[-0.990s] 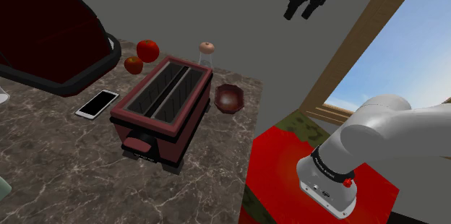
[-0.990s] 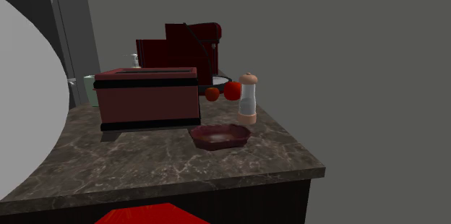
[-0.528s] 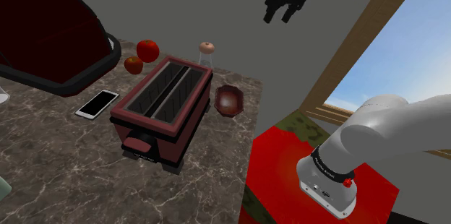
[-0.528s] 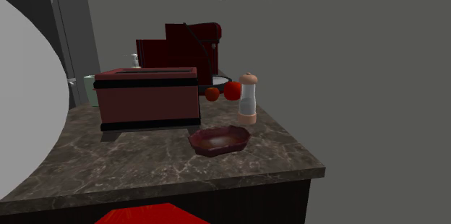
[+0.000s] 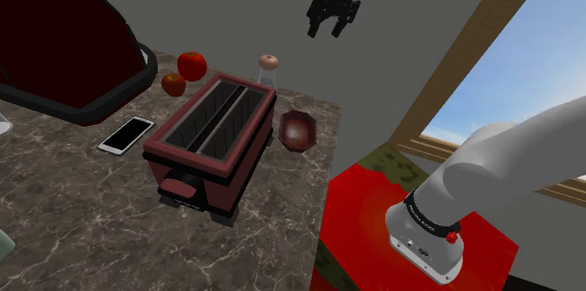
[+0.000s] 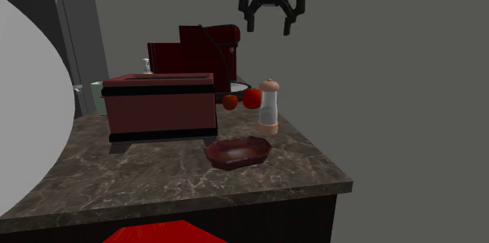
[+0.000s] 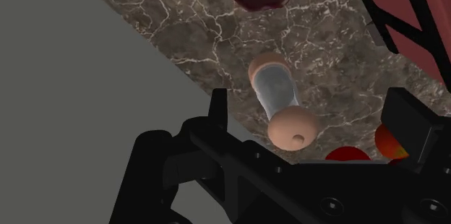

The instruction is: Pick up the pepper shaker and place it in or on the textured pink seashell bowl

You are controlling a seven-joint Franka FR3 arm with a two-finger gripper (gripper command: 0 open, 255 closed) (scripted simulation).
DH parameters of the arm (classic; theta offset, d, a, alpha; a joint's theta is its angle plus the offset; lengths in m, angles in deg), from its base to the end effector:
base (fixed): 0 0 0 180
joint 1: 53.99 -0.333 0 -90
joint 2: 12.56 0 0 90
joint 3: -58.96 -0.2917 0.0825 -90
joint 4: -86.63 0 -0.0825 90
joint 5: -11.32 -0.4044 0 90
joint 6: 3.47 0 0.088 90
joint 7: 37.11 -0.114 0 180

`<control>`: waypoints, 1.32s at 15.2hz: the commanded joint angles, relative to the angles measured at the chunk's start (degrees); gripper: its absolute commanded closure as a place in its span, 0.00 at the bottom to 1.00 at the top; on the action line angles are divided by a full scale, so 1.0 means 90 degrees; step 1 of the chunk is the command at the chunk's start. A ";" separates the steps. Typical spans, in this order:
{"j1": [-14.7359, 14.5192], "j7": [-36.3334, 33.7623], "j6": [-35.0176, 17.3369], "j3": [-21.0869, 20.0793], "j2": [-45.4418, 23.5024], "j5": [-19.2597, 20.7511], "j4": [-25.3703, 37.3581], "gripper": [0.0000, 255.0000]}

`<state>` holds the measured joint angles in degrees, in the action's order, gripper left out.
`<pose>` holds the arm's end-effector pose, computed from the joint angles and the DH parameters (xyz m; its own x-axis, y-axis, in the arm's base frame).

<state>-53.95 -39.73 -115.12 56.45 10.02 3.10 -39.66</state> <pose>0.4788 0.0327 0.5179 0.9900 -0.0565 0.1293 -0.0398 -0.9909 -0.1283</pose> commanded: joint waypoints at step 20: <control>-0.0180 -0.0120 -0.1368 -0.0182 -0.4225 -0.0247 0.2631 0.00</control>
<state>-55.47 -40.75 -126.83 54.88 -27.67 0.90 -15.74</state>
